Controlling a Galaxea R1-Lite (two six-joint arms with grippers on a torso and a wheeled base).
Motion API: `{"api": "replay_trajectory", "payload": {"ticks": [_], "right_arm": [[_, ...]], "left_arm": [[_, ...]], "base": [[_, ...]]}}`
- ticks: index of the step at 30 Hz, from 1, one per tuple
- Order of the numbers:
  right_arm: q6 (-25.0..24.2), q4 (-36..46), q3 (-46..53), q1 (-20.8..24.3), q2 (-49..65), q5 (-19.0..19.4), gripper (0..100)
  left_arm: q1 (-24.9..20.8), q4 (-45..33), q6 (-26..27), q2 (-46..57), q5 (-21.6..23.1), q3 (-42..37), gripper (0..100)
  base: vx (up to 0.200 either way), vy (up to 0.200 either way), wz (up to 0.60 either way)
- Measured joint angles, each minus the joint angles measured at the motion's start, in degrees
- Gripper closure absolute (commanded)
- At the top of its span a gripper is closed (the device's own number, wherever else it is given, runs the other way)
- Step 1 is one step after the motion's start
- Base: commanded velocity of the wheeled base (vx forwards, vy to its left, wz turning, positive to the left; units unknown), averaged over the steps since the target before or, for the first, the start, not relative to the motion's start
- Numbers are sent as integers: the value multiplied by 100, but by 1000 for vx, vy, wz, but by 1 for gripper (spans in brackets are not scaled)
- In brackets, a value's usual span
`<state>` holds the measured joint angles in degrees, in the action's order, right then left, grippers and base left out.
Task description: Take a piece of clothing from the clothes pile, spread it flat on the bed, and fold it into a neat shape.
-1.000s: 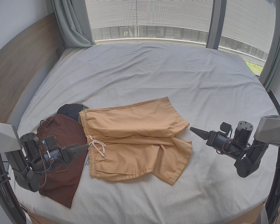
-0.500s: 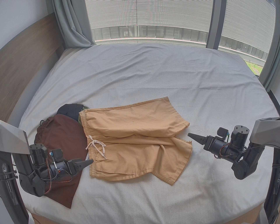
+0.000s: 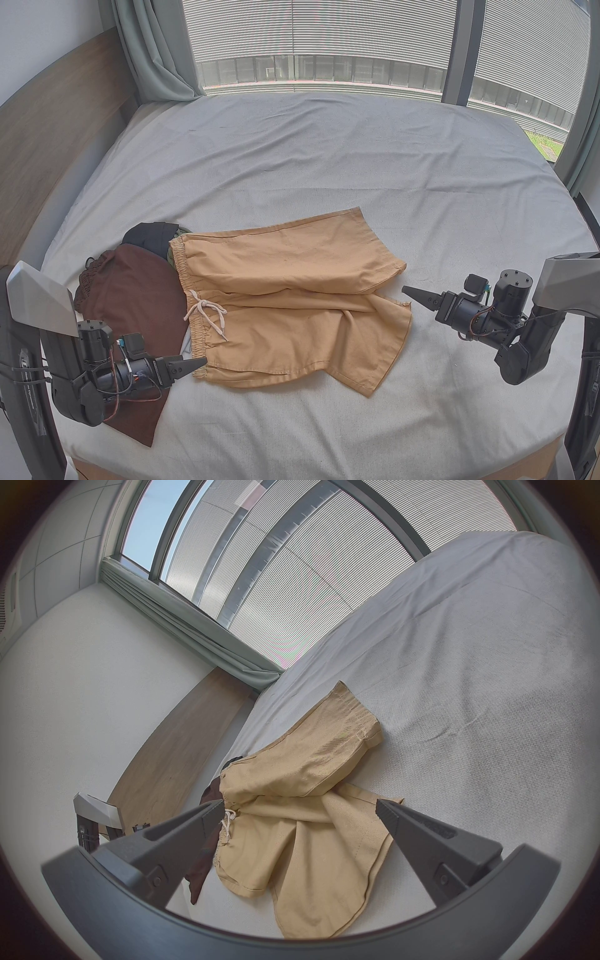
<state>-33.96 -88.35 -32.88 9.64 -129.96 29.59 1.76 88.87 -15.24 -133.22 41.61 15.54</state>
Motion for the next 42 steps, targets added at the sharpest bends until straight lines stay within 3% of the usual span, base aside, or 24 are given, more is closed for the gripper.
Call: {"api": "replay_trajectory", "payload": {"ticks": [16, 22, 30, 31, 42], "right_arm": [[-6, -4, -39, -61, -2, 7, 0], [-6, -4, -41, -72, -2, 9, 0], [-6, -4, -83, -116, -7, 9, 0], [-6, -4, -83, -121, -9, 11, 0], [5, 0, -85, -130, -30, 9, 0]], "left_arm": [[-185, 11, -4, -663, -212, 267, 0], [-288, 20, -433, -816, -496, 564, 0], [-390, 24, -558, -898, -567, 719, 0], [-393, 26, -558, -909, -567, 719, 100], [-473, -13, -529, -1022, -575, 697, 100]], "base": [[0, 0, 0], [0, 0, 0], [0, 0, 0], [0, 0, 0], [0, 0, 0]]}}
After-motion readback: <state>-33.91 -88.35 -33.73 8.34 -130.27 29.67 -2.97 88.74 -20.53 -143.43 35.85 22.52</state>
